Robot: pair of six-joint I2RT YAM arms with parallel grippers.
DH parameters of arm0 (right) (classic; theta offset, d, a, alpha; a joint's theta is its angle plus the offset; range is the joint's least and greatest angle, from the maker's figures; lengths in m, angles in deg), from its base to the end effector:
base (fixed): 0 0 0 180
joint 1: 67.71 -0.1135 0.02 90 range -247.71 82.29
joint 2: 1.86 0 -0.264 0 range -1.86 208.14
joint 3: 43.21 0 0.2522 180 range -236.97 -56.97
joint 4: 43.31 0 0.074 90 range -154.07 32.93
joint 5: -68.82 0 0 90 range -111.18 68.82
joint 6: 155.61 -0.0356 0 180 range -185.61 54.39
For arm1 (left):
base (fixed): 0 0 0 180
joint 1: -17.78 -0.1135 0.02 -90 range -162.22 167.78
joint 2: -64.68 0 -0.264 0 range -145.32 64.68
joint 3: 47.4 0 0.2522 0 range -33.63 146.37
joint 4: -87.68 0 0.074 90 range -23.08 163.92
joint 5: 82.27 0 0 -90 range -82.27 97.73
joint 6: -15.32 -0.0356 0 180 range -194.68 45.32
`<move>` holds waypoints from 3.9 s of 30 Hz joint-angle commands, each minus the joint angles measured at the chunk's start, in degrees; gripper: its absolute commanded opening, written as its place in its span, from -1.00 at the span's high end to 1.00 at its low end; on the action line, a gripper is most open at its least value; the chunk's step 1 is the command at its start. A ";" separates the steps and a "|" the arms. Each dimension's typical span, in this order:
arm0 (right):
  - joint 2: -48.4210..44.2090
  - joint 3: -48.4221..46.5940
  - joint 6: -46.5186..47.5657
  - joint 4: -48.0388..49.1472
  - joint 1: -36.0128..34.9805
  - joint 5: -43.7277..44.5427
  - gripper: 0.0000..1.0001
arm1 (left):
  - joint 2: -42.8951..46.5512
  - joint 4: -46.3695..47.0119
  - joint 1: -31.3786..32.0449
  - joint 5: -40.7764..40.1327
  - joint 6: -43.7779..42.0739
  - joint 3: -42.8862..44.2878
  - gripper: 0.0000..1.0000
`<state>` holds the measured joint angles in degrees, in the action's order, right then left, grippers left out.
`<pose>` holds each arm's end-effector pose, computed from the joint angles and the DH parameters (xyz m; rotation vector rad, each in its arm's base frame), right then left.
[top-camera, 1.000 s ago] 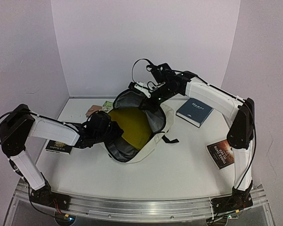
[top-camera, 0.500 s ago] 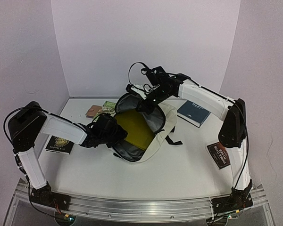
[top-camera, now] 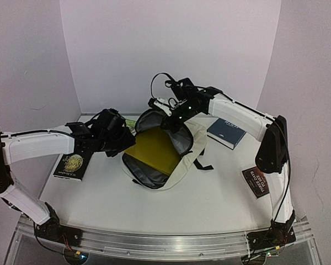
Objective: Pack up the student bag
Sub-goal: Place the files in the student bag, then adjust the student bag at the center of the board.
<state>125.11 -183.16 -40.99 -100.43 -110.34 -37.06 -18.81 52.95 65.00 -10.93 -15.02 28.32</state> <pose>0.3629 0.3473 0.3057 -1.4168 1.8801 0.4793 0.2253 -0.2267 0.2689 -0.4204 2.3009 -0.5962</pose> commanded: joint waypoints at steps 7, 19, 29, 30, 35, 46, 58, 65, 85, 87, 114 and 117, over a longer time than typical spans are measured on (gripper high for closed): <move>-0.61 -0.37 -2.05 3.65 0.29 -0.20 1.00 | -0.45 0.99 -4.64 3.29 -3.75 -7.88 -0.07; -1.68 0.75 -2.30 3.63 0.27 -0.83 1.00 | -8.89 8.78 -8.99 9.69 -6.10 -7.63 0.07; -1.99 2.51 -0.87 3.83 0.27 0.75 1.00 | -7.80 5.48 -9.01 7.85 -7.08 -3.64 0.99; -1.73 2.74 -0.74 3.92 0.27 1.34 1.00 | -6.38 4.99 -8.99 8.06 -7.44 -2.84 1.00; -0.40 4.63 -0.16 5.03 0.27 4.01 1.00 | -1.25 -0.51 -8.37 9.61 -9.20 3.65 1.00; 0.93 7.13 -0.02 7.33 0.27 7.06 1.00 | 0.92 -4.34 -8.20 13.13 -8.59 7.00 1.00; -3.93 7.67 -5.33 7.00 0.32 6.36 -0.06 | 0.43 -1.86 -8.46 15.07 -5.25 -3.22 0.59; -12.91 17.71 -11.15 6.09 1.12 0.05 -0.45 | 4.59 -0.03 -3.20 20.42 -19.46 -0.12 0.02; -17.37 30.81 -16.71 6.27 9.50 -12.68 -0.53 | -27.50 -16.53 13.79 30.90 -50.56 24.97 -0.17; -17.62 30.94 -16.83 6.27 10.76 -13.52 -0.53 | -29.78 -17.31 14.03 31.47 -51.06 26.22 -0.12; -21.26 29.26 -16.20 6.09 15.00 -11.16 -0.51 | -19.81 -8.26 6.26 26.39 -41.40 22.44 0.99; -21.39 29.77 -16.09 6.20 15.03 -11.07 -0.51 | -19.54 -2.00 4.95 29.18 -36.61 18.06 0.99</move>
<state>106.43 -152.12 -56.91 -94.44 -95.28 -48.84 -37.44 43.12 71.16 16.33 -58.08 50.95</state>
